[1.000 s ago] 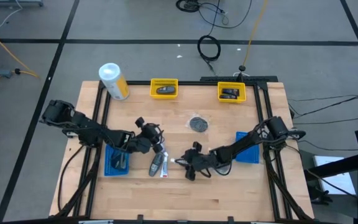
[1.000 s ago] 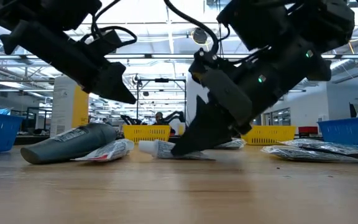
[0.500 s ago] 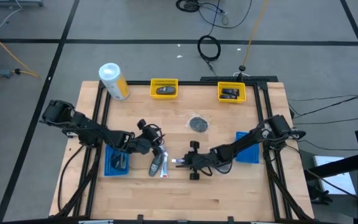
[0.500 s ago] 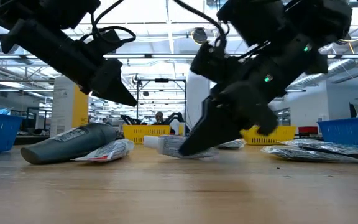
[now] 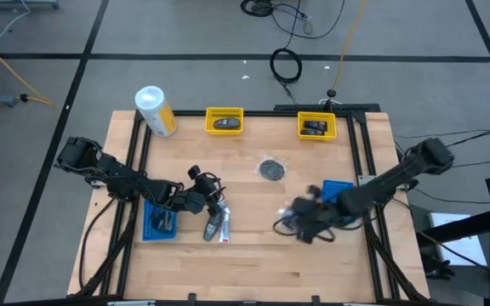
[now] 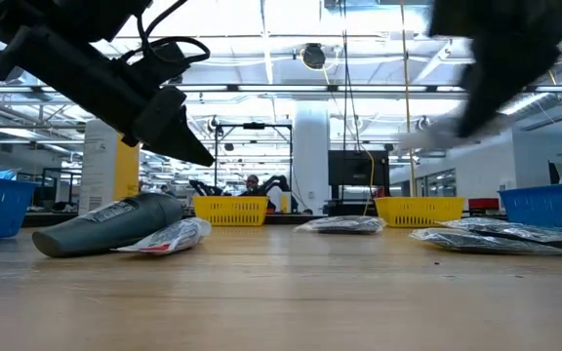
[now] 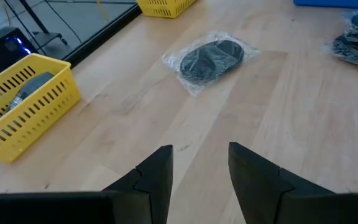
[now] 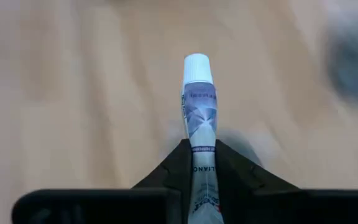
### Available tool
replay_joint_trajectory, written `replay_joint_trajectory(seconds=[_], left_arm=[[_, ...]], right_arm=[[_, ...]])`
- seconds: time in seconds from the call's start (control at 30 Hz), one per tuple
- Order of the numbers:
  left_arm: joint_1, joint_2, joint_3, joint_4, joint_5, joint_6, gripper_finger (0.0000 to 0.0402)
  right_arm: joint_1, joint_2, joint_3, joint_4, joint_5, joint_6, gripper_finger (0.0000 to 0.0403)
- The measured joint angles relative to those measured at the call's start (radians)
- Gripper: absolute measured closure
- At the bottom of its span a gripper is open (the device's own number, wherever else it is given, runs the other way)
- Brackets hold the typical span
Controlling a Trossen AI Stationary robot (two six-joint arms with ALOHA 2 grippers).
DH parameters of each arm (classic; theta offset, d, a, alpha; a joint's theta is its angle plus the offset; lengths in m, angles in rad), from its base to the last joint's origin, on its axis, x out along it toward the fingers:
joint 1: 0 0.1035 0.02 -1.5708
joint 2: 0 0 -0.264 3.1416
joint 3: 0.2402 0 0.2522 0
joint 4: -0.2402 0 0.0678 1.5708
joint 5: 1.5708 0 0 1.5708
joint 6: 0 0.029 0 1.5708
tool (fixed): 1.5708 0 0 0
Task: Pick & Place Travel size toiletries
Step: Put the white toothpaste into the right blue bin, then put the gray deodorant into the left yellow bin
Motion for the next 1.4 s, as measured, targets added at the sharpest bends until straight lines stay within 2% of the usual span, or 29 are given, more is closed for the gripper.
replay_joint_trajectory(seconds=[0.1,0.23,0.33,0.43,0.6,0.83,0.97,1.1,1.23,1.4], left_arm=[[0.000,0.000,0.000,0.000,0.000,-0.002,0.0250],[0.001,0.000,0.000,-0.001,0.001,-0.015,0.0250],[0.000,0.000,0.000,-0.006,0.010,-0.022,0.0250],[0.001,0.000,0.000,-0.006,0.012,-0.029,0.0250],[0.001,0.001,0.001,-0.001,0.012,-0.033,0.0250],[0.001,0.001,0.000,-0.001,0.020,-0.041,0.0250],[0.000,0.001,0.000,0.000,0.027,-0.041,0.0250],[0.000,0.001,0.000,0.000,0.029,-0.042,0.0250],[0.000,0.001,0.000,0.000,0.030,-0.044,0.0250],[0.000,0.001,0.000,0.009,0.031,-0.044,0.0250]], right_arm=[[0.047,-0.089,-0.021,-0.268,0.038,0.289,0.0358],[0.100,-0.191,-0.117,-0.487,0.023,0.667,0.0358],[0.114,-0.267,-0.234,-0.546,-0.033,0.878,0.0358],[0.112,-0.329,-0.344,-0.472,-0.095,0.971,0.0358],[0.099,-0.371,-0.399,-0.359,-0.051,0.940,0.0358],[0.092,-0.372,-0.399,-0.400,-0.053,0.959,0.0353],[0.092,-0.369,-0.399,-0.395,-0.052,0.917,0.0324],[0.092,-0.370,-0.399,-0.397,-0.022,0.877,0.0270],[0.092,-0.378,-0.399,-0.393,0.116,0.798,0.0222],[0.094,-0.432,-0.347,-0.364,0.360,0.676,0.0205]])
